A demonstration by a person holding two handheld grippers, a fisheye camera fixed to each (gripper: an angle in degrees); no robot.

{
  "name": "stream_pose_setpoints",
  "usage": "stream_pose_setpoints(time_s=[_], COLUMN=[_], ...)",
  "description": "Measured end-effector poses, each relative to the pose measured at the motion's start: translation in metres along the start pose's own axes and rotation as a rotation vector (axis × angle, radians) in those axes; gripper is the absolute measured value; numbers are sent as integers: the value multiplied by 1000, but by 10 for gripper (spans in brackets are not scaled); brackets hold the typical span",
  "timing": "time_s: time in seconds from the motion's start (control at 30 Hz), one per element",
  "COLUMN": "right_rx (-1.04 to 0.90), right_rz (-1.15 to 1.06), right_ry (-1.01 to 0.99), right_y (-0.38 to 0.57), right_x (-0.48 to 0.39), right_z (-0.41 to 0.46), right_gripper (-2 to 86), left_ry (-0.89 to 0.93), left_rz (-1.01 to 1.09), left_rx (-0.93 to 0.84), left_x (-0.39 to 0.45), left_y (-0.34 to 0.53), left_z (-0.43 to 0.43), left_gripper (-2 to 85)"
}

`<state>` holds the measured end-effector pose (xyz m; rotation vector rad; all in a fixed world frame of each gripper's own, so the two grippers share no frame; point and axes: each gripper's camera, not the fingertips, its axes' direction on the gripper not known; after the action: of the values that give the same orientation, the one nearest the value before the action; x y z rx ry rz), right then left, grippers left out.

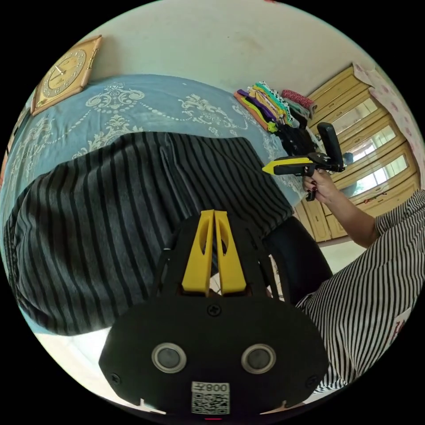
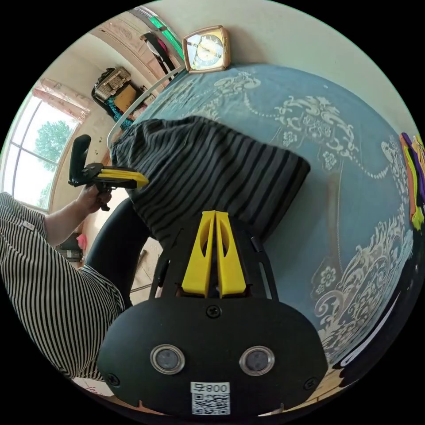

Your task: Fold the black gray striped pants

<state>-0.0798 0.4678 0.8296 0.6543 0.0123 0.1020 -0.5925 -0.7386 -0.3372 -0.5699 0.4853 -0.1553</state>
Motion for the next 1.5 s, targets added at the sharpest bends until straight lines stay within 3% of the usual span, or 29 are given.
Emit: stream_pose_setpoints(time_s=[0.1,0.27,0.47,0.57,0.7,0.87,1.07,1.3,1.5], right_rx=[-104,88,-31,37,121,226,259,274,233], right_rz=[80,159,197,231,300,590,706,682,621], right_ry=[-30,-34,-49,-53,42,-191,-507,-660,-656], right_y=[42,82,128,140,168,227,255,267,263], right_x=[7,9,19,23,33,99,146,165,175], right_z=[40,3,50,41,31,52,94,108,114], right_gripper=[1,1,3,6,19,70,63,57,52], left_ry=[-134,-126,-162,-128,-189,-73,-34,-140,-355], left_rz=[-7,6,30,-40,28,110,307,423,446], left_rx=[-133,-38,-177,-145,-119,-57,-102,-185,-223], left_x=[14,51,89,100,141,192,278,352,387], left_y=[9,-1,1,-4,-9,-18,-52,-88,-90], left_z=[5,-53,-61,-87,-123,-147,-143,-116,-107], left_gripper=[1,0,1,3,13,69,118,138,78])
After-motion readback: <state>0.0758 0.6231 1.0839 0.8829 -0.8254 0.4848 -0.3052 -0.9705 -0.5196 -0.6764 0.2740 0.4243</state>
